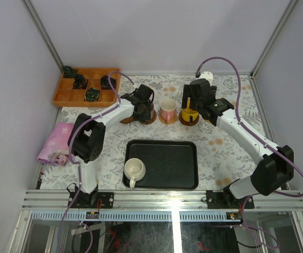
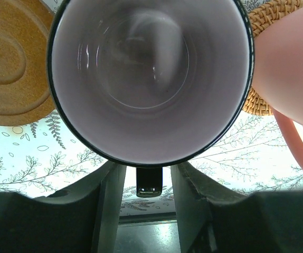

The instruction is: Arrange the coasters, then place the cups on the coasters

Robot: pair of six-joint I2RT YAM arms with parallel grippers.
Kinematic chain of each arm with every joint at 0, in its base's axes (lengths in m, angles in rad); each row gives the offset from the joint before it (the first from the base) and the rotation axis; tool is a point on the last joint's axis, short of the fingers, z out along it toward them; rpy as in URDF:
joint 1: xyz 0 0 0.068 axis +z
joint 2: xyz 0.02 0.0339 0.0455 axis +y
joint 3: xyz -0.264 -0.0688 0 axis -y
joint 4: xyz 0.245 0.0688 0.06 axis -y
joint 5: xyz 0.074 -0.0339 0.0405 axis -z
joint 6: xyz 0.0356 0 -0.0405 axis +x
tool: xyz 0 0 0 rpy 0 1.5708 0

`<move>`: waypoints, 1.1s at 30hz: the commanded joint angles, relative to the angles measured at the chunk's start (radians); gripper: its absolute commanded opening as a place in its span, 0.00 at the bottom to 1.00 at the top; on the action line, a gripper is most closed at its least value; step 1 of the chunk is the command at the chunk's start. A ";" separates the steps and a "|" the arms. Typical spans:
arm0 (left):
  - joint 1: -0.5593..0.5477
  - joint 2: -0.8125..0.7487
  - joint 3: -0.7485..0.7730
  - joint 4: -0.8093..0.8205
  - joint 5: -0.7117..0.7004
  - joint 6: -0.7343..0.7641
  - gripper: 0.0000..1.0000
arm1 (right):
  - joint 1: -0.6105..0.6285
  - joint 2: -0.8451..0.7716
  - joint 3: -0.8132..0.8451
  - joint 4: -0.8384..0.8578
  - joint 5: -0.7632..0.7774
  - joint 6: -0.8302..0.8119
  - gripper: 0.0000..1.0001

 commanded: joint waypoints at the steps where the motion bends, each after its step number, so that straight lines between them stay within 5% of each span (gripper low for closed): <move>1: 0.006 -0.006 0.036 0.008 -0.018 -0.006 0.40 | -0.008 0.007 0.016 0.031 -0.009 0.009 0.89; 33: 0.006 0.040 0.051 0.078 0.026 0.023 0.39 | -0.010 0.032 0.023 0.030 -0.025 0.014 0.89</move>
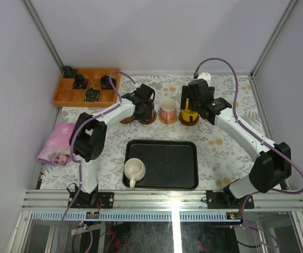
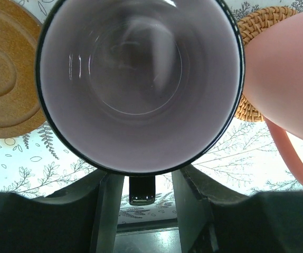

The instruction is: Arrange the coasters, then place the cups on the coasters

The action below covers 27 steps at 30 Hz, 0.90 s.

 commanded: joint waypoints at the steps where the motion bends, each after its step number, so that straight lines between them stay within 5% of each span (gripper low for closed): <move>1: 0.006 0.019 0.033 0.053 0.017 0.012 0.39 | -0.007 0.003 0.023 0.029 -0.003 0.010 0.89; 7: 0.006 -0.014 0.015 0.043 0.015 0.002 0.40 | -0.007 -0.003 0.018 0.032 -0.009 0.008 0.89; 19: 0.006 -0.195 -0.031 -0.051 -0.014 0.014 0.71 | -0.007 -0.026 -0.005 0.041 -0.014 0.007 0.89; 27: -0.003 -0.485 -0.272 -0.123 0.088 0.046 0.84 | -0.007 -0.057 -0.022 0.047 0.033 0.003 0.91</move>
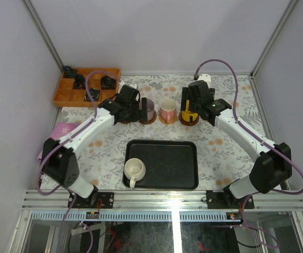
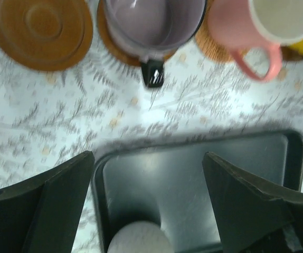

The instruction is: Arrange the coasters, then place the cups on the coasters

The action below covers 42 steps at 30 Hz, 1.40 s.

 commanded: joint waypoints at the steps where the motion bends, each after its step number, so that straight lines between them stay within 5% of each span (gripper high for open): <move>1: -0.006 -0.161 -0.143 -0.102 0.067 0.016 0.85 | -0.007 -0.057 -0.010 0.048 0.039 0.002 0.92; 4: -0.024 -0.245 -0.206 -0.180 0.093 -0.015 0.87 | -0.008 -0.058 -0.014 0.047 0.063 0.002 1.00; 14: -0.182 -0.476 -0.322 -0.395 0.103 -0.212 0.88 | -0.007 -0.072 -0.032 0.059 0.069 -0.032 0.99; 24: -0.334 -0.726 -0.504 -0.405 0.147 -0.532 0.86 | -0.007 -0.083 -0.073 0.083 0.063 -0.017 0.99; 35: -0.553 -0.657 -0.582 -0.342 0.095 -0.664 0.87 | -0.007 -0.119 -0.108 0.079 0.069 0.007 0.99; 42: -0.592 -0.590 -0.628 -0.259 0.067 -0.656 0.86 | -0.007 -0.134 -0.125 0.079 0.069 0.008 0.99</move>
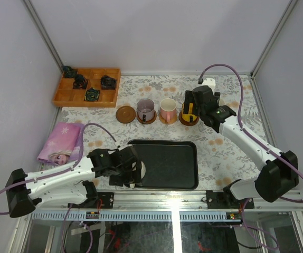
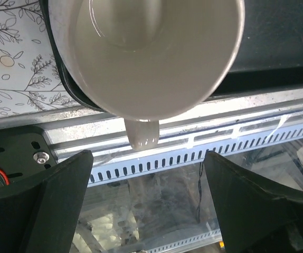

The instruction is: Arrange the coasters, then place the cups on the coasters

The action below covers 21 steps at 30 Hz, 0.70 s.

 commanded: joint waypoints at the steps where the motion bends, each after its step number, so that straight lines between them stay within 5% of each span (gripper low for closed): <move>1: -0.015 0.027 -0.025 0.109 -0.060 -0.015 0.84 | -0.006 -0.036 -0.015 0.027 0.034 0.013 0.99; 13: -0.044 0.108 -0.061 0.243 -0.202 0.035 0.44 | -0.005 -0.021 -0.018 0.022 0.034 0.012 0.99; 21: -0.044 0.185 -0.040 0.226 -0.248 0.054 0.04 | -0.005 0.011 -0.001 0.021 0.018 0.012 0.99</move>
